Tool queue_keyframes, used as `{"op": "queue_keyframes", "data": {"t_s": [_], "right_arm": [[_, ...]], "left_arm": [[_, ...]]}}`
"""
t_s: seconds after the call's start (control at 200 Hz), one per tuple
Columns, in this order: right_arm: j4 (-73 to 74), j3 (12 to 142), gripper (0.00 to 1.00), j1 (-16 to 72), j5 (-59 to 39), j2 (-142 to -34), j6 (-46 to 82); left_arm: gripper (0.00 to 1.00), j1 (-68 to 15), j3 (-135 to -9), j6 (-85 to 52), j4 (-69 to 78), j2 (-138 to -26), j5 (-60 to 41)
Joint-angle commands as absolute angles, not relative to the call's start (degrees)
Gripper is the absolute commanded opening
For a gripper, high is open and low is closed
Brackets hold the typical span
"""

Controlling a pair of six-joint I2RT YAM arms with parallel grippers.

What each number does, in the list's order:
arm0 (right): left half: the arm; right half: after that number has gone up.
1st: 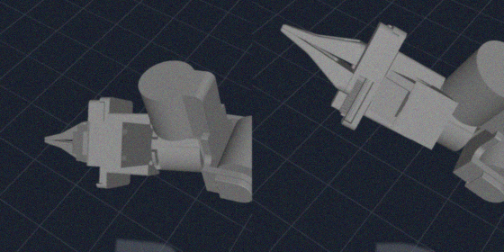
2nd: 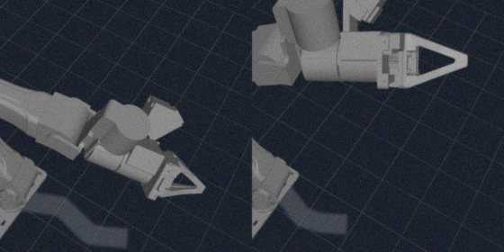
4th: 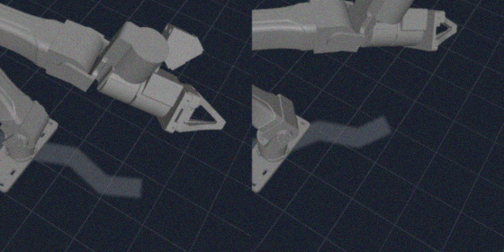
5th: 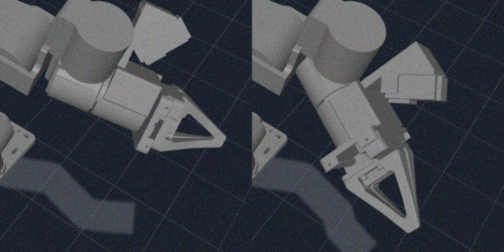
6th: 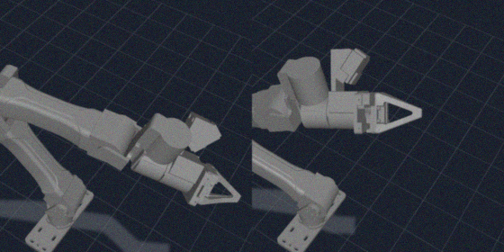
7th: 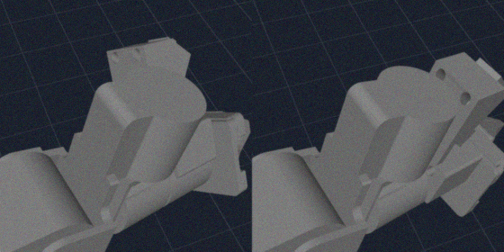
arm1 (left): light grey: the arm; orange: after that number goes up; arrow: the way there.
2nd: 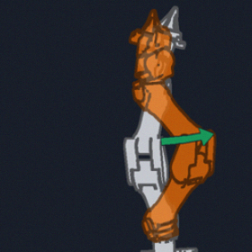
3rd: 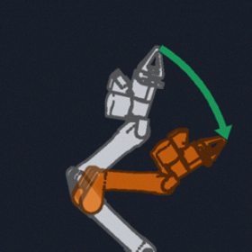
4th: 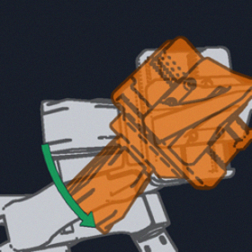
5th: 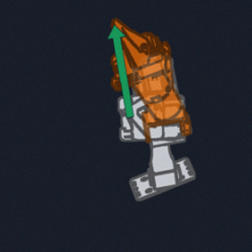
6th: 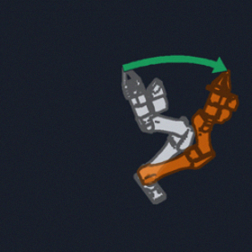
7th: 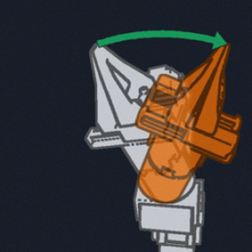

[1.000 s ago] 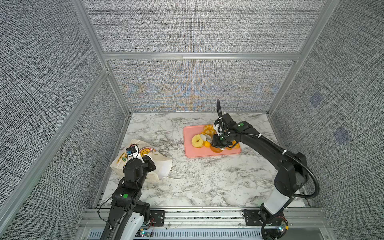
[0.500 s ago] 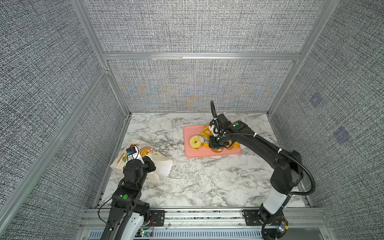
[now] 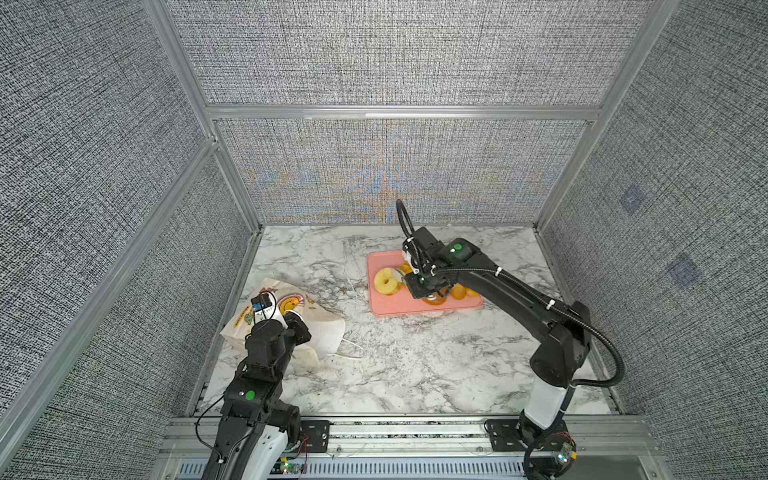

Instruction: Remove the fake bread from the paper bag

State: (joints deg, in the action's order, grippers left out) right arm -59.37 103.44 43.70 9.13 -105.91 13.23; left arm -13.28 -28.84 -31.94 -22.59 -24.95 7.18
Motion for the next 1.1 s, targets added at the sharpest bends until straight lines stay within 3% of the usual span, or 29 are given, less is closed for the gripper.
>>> {"op": "queue_keyframes", "data": {"t_s": [0.0, 0.205, 0.41, 0.685, 1.095], "right_arm": [[-61.7, 105.4, 0.00, 46.2, 24.6, -107.6, 8.4], [-50.3, 99.0, 0.00, 51.7, 48.0, -110.0, -3.7], [-31.8, 88.4, 0.00, 57.2, 60.6, -110.9, -17.5], [-26.4, 85.2, 0.00, 64.9, 67.3, -114.3, -21.9], [-40.9, 79.6, 0.00, 71.9, 66.8, -114.5, -2.2]], "left_arm": [[0.00, -13.2, -28.7, -32.3, -23.0, -24.9, 7.2], [0.00, -13.2, -28.8, -32.5, -23.3, -25.0, 7.1], [0.00, -13.2, -29.0, -32.7, -23.8, -24.9, 7.2], [0.00, -13.2, -29.3, -33.5, -24.4, -25.1, 6.9], [0.00, -13.3, -30.7, -34.1, -27.1, -23.9, 5.6]]}}
